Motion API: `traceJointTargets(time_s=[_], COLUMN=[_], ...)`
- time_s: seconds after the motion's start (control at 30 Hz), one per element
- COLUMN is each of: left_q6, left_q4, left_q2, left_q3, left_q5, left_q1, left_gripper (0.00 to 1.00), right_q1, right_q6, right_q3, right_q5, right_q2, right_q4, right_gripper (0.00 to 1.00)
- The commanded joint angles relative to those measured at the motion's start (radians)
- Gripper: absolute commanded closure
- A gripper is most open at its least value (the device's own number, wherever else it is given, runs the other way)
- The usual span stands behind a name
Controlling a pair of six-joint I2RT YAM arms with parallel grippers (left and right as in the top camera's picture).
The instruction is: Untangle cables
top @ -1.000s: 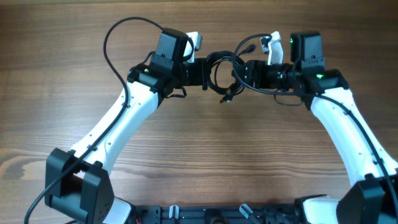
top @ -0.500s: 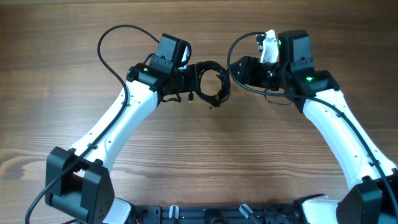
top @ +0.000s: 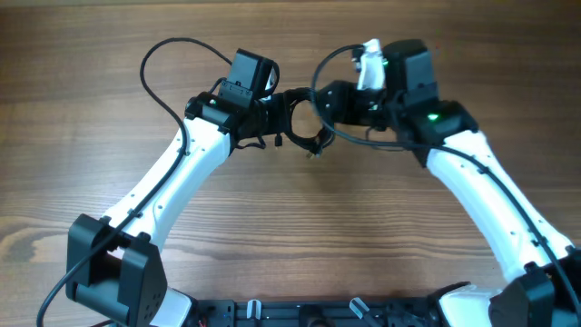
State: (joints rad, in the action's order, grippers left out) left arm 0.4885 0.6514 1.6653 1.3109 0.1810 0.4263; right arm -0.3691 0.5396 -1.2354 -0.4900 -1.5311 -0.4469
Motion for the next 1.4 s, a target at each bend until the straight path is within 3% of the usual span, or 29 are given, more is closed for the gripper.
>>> traceJointTargets(time_s=[0.0, 0.5, 0.67, 0.77, 0.83, 1.1, 1.23, 1.37], left_q6=[0.026, 0.025, 0.025, 0.025, 0.025, -0.04, -0.04, -0.039], left_q4=[-0.011, -0.098, -0.098, -0.098, -0.098, -0.084, -0.019, 0.076], left_q2=[0.003, 0.003, 0.003, 0.003, 0.003, 0.003, 0.003, 0.003], left_q3=[0.006, 0.006, 0.006, 0.006, 0.006, 0.005, 0.005, 0.005], left_q5=[0.061, 0.526, 0.641, 0.69, 0.715, 0.664, 0.47, 0.184], left_q1=[0.003, -0.069, -0.09, -0.111, -0.128, -0.148, -0.148, -0.148], left_gripper=[0.96, 0.96, 0.96, 0.96, 0.96, 0.96, 0.96, 0.96], right_q1=[-0.031, -0.034, -0.027, -0.015, -0.005, 0.005, 0.016, 0.073], right_q6=[0.123, 0.205, 0.214, 0.22, 0.22, 0.11, 0.033, -0.035], right_q3=[-0.023, -0.023, -0.023, -0.023, -0.023, -0.023, -0.023, -0.023], right_q5=[0.03, 0.064, 0.11, 0.113, 0.113, 0.024, -0.005, -0.005], right_q2=[-0.069, -0.18, -0.18, -0.18, -0.18, -0.179, -0.162, -0.098], right_q4=[0.03, 0.15, 0.174, 0.176, 0.178, 0.162, 0.105, 0.033], right_gripper=[0.51, 0.53, 0.64, 0.81, 0.86, 0.96, 0.96, 0.96])
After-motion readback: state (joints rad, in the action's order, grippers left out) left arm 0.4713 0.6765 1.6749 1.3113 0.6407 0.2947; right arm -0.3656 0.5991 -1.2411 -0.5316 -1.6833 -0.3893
